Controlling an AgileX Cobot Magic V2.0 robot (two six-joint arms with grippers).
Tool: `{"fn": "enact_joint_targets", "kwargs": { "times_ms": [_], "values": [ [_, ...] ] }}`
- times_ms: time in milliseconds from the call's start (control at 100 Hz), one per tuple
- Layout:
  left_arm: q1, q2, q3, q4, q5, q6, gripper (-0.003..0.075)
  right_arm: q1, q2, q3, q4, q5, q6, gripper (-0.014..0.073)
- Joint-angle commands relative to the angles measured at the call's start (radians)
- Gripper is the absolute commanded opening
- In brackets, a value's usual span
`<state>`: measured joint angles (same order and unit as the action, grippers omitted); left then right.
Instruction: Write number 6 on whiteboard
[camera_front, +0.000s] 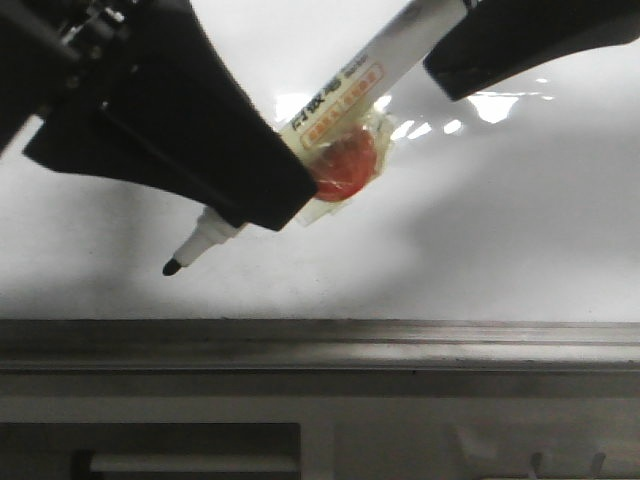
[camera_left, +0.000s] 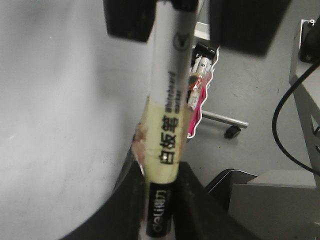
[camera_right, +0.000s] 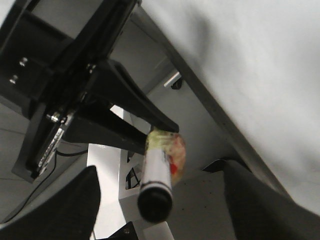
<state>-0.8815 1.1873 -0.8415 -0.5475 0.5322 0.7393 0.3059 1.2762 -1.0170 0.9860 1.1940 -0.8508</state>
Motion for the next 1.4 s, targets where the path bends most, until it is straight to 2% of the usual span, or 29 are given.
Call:
{"fn": "enact_joint_targets", "kwargs": {
  "times_ms": [0,60,130,200,400,500,570,660,700,740,790,820,950,1110,1260,1390],
  "values": [
    [-0.008,-0.013,-0.045,-0.019,-0.052,0.001,-0.0020,0.030,0.000,-0.034,0.041,-0.022,0.002,0.0467],
    [-0.008,-0.013,-0.052,-0.019,-0.052,0.001,-0.0020,0.045,0.013,-0.034,0.041,-0.033,0.002,0.0465],
    [-0.008,-0.013,-0.056,-0.019,-0.050,0.001,-0.0020,0.056,0.018,-0.034,0.043,-0.058,0.002,0.0412],
    [-0.008,-0.013,-0.056,-0.019,-0.052,0.001,-0.0020,0.062,0.018,-0.034,0.043,-0.080,0.002,0.0309],
    [-0.008,-0.013,-0.056,-0.019,-0.050,0.001,-0.0019,0.069,0.018,-0.034,0.056,-0.070,-0.035,-0.0074],
    [-0.008,-0.013,-0.056,-0.019,-0.050,0.001,-0.0009,0.069,0.018,-0.034,0.056,-0.060,-0.037,-0.0064],
    [-0.008,-0.013,-0.056,-0.019,-0.050,0.001,0.0059,0.069,0.018,-0.034,0.054,-0.060,-0.040,-0.0064],
    [-0.008,-0.015,-0.058,-0.019,-0.050,0.001,0.0253,0.069,0.018,-0.034,0.054,-0.063,-0.048,-0.0062],
    [0.001,-0.019,-0.058,-0.023,-0.052,0.001,0.0387,0.069,0.012,-0.034,0.054,-0.068,-0.053,-0.0057],
    [0.011,-0.027,-0.058,-0.032,-0.052,0.001,0.0474,0.069,0.004,-0.032,0.048,-0.073,-0.057,-0.0046],
    [0.037,-0.044,-0.058,-0.072,-0.054,0.001,0.0566,0.069,-0.016,-0.027,0.046,-0.087,-0.061,-0.0043],
    [0.054,-0.056,-0.058,-0.100,-0.053,0.001,0.0587,0.069,-0.033,-0.019,0.044,-0.104,-0.061,-0.0043],
    [0.166,-0.133,-0.054,-0.173,-0.053,0.001,0.0573,0.069,-0.167,0.060,0.032,-0.245,-0.064,-0.0043],
    [0.332,-0.274,0.018,-0.248,-0.091,0.001,0.0529,0.069,-0.384,0.218,-0.004,-0.514,-0.064,-0.0045],
    [0.449,-0.419,0.148,-0.314,-0.206,0.001,0.0493,0.069,-0.525,0.318,-0.014,-0.717,-0.064,-0.0045],
    [0.503,-0.524,0.239,-0.372,-0.297,0.001,0.0472,0.069,-0.558,0.355,-0.027,-0.808,-0.064,-0.0045]
  ]
}}
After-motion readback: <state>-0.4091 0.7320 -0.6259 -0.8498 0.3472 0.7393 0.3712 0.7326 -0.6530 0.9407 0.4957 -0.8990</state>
